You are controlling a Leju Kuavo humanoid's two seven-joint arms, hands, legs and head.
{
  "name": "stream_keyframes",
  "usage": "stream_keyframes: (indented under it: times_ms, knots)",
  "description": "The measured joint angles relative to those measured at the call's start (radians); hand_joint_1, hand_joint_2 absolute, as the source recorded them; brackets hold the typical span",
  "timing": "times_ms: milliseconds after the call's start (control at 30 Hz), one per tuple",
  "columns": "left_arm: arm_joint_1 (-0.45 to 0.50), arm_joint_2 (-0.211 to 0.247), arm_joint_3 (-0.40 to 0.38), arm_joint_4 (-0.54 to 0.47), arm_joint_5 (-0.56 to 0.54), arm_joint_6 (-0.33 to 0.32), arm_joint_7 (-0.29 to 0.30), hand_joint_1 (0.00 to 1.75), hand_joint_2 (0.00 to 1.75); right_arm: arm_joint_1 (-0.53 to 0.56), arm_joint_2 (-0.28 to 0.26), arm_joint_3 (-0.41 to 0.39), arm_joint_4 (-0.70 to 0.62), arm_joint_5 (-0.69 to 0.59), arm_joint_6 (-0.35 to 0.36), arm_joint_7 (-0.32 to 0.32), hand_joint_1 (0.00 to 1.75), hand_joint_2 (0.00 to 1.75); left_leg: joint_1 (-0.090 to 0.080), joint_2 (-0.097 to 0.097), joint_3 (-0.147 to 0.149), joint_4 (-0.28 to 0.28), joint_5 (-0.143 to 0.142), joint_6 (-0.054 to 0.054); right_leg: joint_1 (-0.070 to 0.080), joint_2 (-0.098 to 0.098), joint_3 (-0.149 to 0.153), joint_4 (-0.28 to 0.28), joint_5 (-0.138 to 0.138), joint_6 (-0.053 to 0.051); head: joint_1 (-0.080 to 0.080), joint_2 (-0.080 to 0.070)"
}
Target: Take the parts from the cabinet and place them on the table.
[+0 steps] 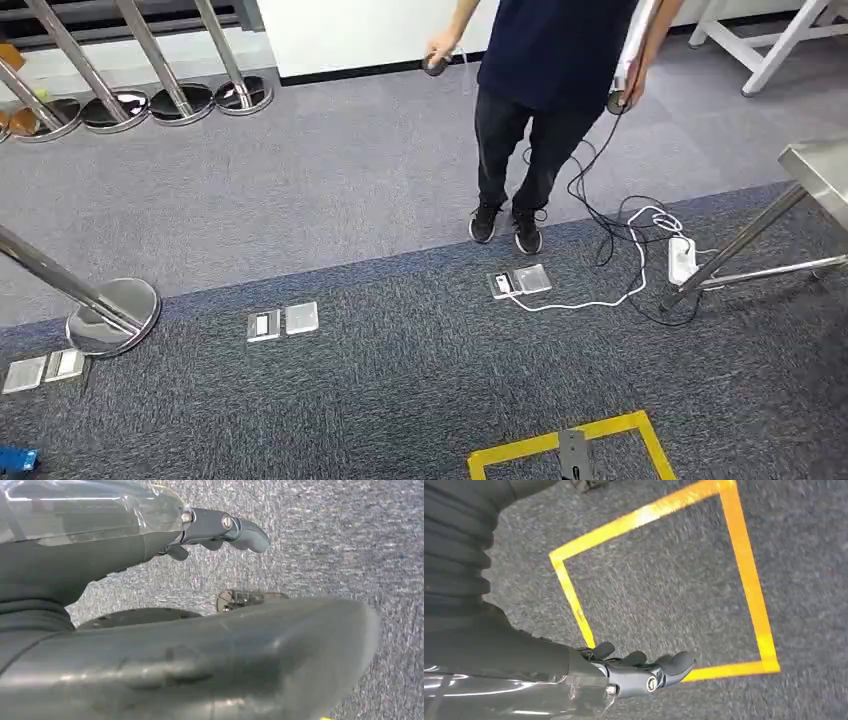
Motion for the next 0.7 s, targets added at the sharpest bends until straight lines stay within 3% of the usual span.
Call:
stream_keyframes:
  times_ms: [33,67,133,167,200,233,300,333,367,467,500,533,567,633,667,700]
  knots:
    - [0.0,0.0,0.0,-0.002,0.0,0.0,0.0,0.0,0.0,-0.005,0.0,0.0,0.01,0.0,0.007,-0.001,0.0,1.75,0.001,-0.001,0.004,-0.006,0.003,0.004,-0.005,0.026,-0.003,0.019,-0.018,0.002,0.002,0.0]
    - [-0.002,0.0,0.0,-0.002,0.0,0.0,0.001,0.0,0.0,-0.008,0.0,0.0,0.021,-0.002,0.013,-0.001,0.0,1.75,0.001,-0.004,0.005,-0.008,0.005,0.011,-0.003,0.045,-0.028,0.073,-0.056,0.001,0.005,0.0]
    - [-0.002,0.0,0.0,-0.005,0.0,0.0,0.001,0.0,0.0,-0.01,0.0,0.0,0.044,-0.007,0.02,0.003,0.0,1.75,0.0,-0.014,0.005,-0.007,0.003,0.014,-0.004,0.057,-0.104,0.236,-0.134,0.004,0.011,0.0]
    - [-0.002,0.0,0.0,-0.006,0.0,0.0,0.001,0.0,0.0,-0.01,0.002,0.0,0.056,-0.01,0.023,0.011,0.0,1.75,0.0,-0.022,0.004,-0.006,0.003,0.015,-0.004,0.057,-0.133,0.294,-0.149,0.006,0.012,0.0]
    - [-0.002,0.001,0.0,-0.006,0.001,0.0,0.002,0.0,0.0,-0.01,0.003,0.0,0.068,-0.01,0.028,0.02,0.0,1.75,0.0,-0.03,0.005,-0.004,0.003,0.015,-0.005,0.057,-0.143,0.308,-0.138,0.007,0.013,0.0]
    - [-0.002,0.001,0.0,-0.006,0.003,0.002,0.002,0.0,0.0,-0.011,0.003,0.0,0.076,-0.01,0.031,0.028,0.0,1.75,0.001,-0.039,0.006,-0.002,0.001,0.014,-0.007,0.057,-0.128,0.271,-0.102,0.008,0.013,0.0]
    - [-0.002,0.001,0.0,-0.007,0.009,0.007,0.002,0.0,0.0,-0.018,0.003,0.0,0.094,-0.003,0.039,0.044,0.0,1.75,0.003,-0.056,0.008,0.007,-0.006,0.006,-0.013,0.068,-0.052,0.101,-0.003,0.008,0.016,0.0]
    - [-0.002,0.001,0.0,-0.008,0.01,0.009,0.002,0.0,0.0,-0.021,0.003,0.0,0.103,0.0,0.04,0.047,0.0,1.75,0.004,-0.062,0.005,0.014,-0.011,0.0,-0.017,0.094,-0.023,0.027,0.014,0.008,0.02,0.0]
    - [-0.005,0.001,0.0,-0.008,0.01,0.009,0.002,0.0,0.0,-0.024,0.005,0.0,0.114,0.002,0.04,0.05,0.0,1.75,-0.003,-0.066,-0.001,0.029,-0.016,-0.007,-0.014,0.102,-0.018,0.015,0.005,0.007,0.021,0.0]
    - [-0.003,0.001,0.0,-0.01,0.01,0.011,0.004,0.0,0.0,-0.029,0.009,0.0,0.134,0.005,0.045,0.062,0.0,1.75,0.005,-0.084,-0.004,0.022,-0.009,-0.018,-0.006,0.088,-0.02,0.02,0.008,-0.006,0.017,0.0]
    - [-0.003,0.003,0.0,-0.01,0.011,0.012,0.005,0.0,0.0,-0.032,0.01,0.0,0.139,0.01,0.05,0.068,0.0,1.75,0.005,-0.089,-0.006,0.026,-0.012,-0.024,-0.01,0.08,-0.019,0.013,0.013,-0.014,0.018,0.0]
    - [-0.003,0.003,0.0,-0.011,0.011,0.012,0.005,0.0,0.0,-0.035,0.01,0.001,0.144,0.014,0.056,0.074,0.0,1.75,0.006,-0.066,-0.006,0.045,-0.027,-0.028,-0.012,0.073,-0.017,0.009,0.016,-0.019,0.016,0.0]
    - [-0.004,0.003,0.0,-0.013,0.011,0.013,0.005,0.0,0.0,-0.037,0.011,0.002,0.147,0.014,0.059,0.075,0.0,1.75,0.004,-0.043,-0.026,0.091,-0.058,-0.035,-0.011,0.068,-0.017,0.008,0.015,-0.023,0.005,0.0]
    - [-0.005,0.003,0.0,-0.015,0.01,0.012,0.006,0.0,0.0,-0.036,0.016,0.003,0.155,0.008,0.061,0.074,0.0,1.75,0.006,-0.031,-0.099,0.246,-0.135,-0.043,-0.008,0.05,-0.017,0.009,0.013,-0.027,-0.003,0.0]
    - [-0.003,0.003,-0.001,-0.015,0.01,0.01,0.006,0.0,0.0,-0.036,0.018,0.003,0.16,0.007,0.062,0.072,0.0,1.75,0.007,-0.03,-0.132,0.311,-0.157,-0.045,-0.007,0.041,-0.017,0.009,0.012,-0.029,-0.003,0.0]
    - [-0.002,0.003,-0.003,-0.015,0.008,0.008,0.006,0.0,0.0,-0.036,0.018,0.003,0.163,0.006,0.064,0.069,0.0,1.75,0.007,-0.028,-0.147,0.34,-0.155,-0.045,-0.006,0.033,-0.016,0.009,0.011,-0.029,-0.004,0.0]
